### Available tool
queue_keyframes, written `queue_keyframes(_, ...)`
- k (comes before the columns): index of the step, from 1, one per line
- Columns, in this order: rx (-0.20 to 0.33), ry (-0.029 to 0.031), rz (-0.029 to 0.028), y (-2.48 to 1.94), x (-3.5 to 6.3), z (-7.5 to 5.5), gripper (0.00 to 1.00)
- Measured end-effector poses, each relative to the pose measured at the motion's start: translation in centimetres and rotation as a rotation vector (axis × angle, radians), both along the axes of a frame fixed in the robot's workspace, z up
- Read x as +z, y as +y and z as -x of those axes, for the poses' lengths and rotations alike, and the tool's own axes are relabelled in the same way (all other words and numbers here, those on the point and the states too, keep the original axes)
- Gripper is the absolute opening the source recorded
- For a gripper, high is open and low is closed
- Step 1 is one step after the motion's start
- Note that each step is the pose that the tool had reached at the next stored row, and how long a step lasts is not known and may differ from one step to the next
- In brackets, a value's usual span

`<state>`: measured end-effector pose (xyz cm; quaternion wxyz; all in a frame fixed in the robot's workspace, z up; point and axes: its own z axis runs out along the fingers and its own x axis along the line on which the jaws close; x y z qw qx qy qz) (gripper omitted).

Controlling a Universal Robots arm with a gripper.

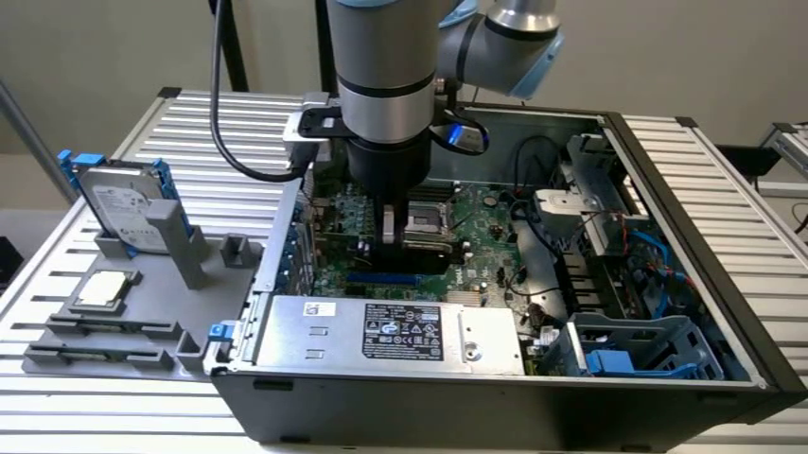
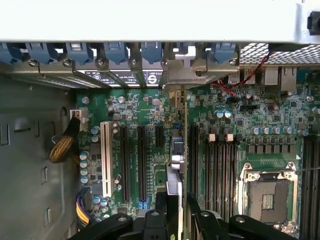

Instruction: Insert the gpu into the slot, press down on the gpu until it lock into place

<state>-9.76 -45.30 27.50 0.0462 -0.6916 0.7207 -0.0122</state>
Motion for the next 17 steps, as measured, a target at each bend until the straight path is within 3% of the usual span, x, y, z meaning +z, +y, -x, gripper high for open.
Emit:
queue_keyframes(7,0.002,0.0046,0.0002,0.07,-0.18,0.02,0.26)
queue_keyframes(17,0.002,0.0048,0.0001,0.18,-0.41,0.07,0.26)
